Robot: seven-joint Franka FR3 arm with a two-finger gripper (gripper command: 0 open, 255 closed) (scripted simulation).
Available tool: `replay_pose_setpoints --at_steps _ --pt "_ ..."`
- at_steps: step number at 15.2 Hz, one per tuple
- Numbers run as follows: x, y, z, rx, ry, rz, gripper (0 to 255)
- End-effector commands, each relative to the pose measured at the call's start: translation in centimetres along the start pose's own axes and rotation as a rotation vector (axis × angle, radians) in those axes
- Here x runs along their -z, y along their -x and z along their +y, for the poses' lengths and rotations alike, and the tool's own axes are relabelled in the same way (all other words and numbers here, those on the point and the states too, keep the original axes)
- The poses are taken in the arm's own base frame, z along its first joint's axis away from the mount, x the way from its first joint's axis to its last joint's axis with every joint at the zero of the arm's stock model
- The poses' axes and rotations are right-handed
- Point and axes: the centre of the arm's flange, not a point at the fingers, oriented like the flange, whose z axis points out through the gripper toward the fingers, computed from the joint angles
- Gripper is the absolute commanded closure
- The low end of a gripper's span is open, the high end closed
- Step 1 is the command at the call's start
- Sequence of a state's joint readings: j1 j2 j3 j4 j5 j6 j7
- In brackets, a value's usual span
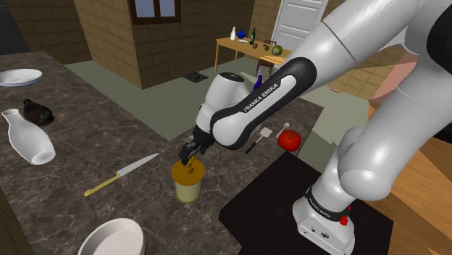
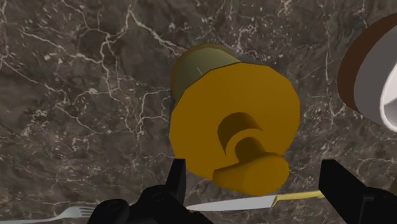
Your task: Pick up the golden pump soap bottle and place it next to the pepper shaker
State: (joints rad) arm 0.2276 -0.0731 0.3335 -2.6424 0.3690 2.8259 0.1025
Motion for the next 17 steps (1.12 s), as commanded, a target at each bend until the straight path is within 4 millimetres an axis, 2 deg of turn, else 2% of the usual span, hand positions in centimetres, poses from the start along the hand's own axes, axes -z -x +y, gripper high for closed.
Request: replay_pose_setpoints --at_steps 1,5,13,14,17 --pt "-1.1 -0.1 -0.1 0.000 -0.002 0.001 0" --pt "-3.6 -0.1 -0.1 0.000 -0.002 0.001 0" --pt "-3.6 -0.1 -0.1 0.000 -0.002 0.001 0" --pt "-3.6 -0.1 -0.1 0.000 -0.002 0.001 255" --pt "-3.6 -0.1 -0.1 0.000 -0.002 0.001 255"
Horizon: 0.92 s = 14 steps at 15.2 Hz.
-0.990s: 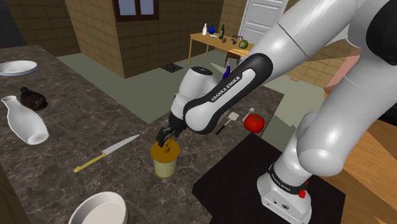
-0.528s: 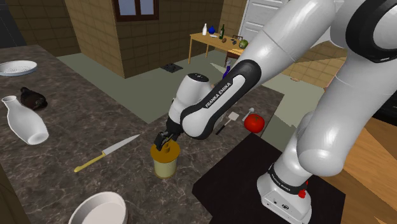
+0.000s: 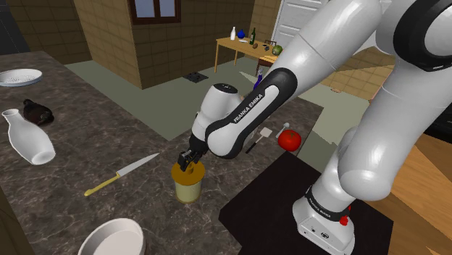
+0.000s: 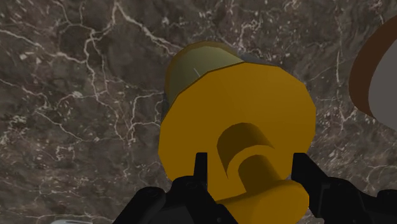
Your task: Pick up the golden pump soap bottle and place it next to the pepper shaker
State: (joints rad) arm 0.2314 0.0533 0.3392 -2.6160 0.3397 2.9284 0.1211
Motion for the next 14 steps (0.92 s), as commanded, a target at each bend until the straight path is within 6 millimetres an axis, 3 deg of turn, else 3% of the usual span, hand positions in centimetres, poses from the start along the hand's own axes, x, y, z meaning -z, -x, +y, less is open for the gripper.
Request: replay_pose_setpoints --at_steps 1,6,14 --pt "0.0 0.0 0.0 0.000 0.000 0.000 255" --pt "0.0 0.0 0.0 0.000 0.000 0.000 255" --pt "4.0 -0.9 -0.8 0.000 0.000 0.000 255"
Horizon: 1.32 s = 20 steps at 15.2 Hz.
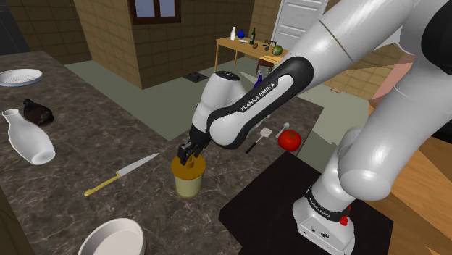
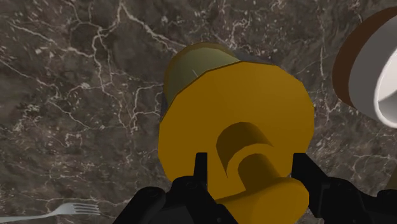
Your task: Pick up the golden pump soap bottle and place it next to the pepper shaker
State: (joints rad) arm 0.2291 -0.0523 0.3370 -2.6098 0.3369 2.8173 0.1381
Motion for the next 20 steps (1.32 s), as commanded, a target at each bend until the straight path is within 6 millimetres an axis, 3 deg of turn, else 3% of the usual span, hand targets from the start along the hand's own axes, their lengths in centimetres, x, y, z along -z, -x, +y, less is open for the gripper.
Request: replay_pose_setpoints --at_steps 1,20 --pt "1.0 -0.3 -0.2 0.000 0.000 0.000 255" --pt "10.7 -2.3 -2.1 0.000 0.000 0.000 255"
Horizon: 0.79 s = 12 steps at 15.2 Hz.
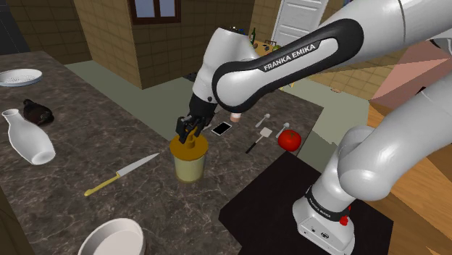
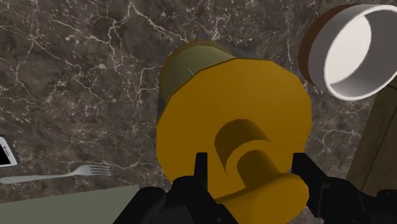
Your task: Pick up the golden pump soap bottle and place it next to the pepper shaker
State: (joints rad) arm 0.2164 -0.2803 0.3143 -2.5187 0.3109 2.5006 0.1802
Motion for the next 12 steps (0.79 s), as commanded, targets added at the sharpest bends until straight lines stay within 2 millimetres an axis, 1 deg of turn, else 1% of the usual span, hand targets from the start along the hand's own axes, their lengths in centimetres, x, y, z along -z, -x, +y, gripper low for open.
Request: replay_pose_setpoints --at_steps 1,12 --pt "1.1 -0.2 -0.2 0.000 0.000 0.000 255" --pt "6.7 -1.4 -1.3 0.000 0.000 0.000 255"
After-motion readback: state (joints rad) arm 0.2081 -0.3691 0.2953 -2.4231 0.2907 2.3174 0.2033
